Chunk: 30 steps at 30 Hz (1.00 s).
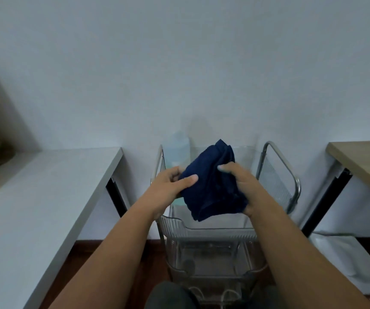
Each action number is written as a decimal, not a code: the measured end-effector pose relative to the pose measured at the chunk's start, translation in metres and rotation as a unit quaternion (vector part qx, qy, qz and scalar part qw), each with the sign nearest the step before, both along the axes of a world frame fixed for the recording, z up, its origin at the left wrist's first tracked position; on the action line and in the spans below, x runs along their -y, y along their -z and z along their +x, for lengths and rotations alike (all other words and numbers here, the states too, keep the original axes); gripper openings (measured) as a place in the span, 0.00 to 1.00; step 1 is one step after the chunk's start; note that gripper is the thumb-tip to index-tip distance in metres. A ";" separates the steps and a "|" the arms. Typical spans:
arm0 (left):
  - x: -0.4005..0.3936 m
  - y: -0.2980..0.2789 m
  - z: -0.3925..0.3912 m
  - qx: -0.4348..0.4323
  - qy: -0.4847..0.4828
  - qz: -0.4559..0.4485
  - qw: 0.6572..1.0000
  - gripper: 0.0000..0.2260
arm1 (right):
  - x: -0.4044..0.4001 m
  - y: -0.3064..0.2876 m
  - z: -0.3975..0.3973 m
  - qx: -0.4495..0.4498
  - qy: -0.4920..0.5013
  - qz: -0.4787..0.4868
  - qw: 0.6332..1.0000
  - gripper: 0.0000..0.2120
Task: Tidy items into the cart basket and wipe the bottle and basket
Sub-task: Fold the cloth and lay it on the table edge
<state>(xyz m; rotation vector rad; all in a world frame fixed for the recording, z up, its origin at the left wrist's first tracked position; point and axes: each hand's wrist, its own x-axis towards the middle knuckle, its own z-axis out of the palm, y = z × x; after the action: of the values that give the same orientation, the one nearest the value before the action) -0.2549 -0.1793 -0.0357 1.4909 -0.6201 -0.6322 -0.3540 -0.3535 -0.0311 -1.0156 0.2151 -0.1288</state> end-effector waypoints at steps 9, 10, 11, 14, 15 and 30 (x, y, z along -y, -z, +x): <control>-0.011 -0.042 -0.016 0.115 -0.092 -0.044 0.988 0.13 | -0.007 -0.010 -0.013 0.043 0.076 -0.182 0.979 0.19; -0.015 -0.049 -0.017 0.130 -0.096 -0.038 0.986 0.14 | -0.010 -0.013 -0.014 0.047 0.073 -0.179 0.980 0.21; -0.020 -0.055 -0.018 0.140 -0.097 -0.032 0.985 0.14 | -0.013 -0.017 -0.014 0.050 0.069 -0.177 0.980 0.22; -0.040 -0.069 -0.023 0.120 -0.076 -0.037 0.989 0.17 | -0.023 -0.029 -0.014 0.056 0.043 -0.148 0.986 0.13; -0.049 -0.073 -0.025 0.105 -0.066 -0.049 0.991 0.18 | -0.026 -0.032 -0.014 0.059 0.024 -0.131 0.989 0.12; -0.185 -0.124 -0.084 0.182 -0.074 -0.105 0.975 0.04 | -0.124 -0.071 -0.046 0.153 -0.187 -0.174 0.955 0.18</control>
<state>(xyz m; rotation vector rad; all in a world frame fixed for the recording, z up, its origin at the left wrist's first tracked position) -0.3384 0.0058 0.0882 1.4467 -0.8205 -0.1695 -0.3996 -0.2293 0.0399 -1.3533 -0.2950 0.0236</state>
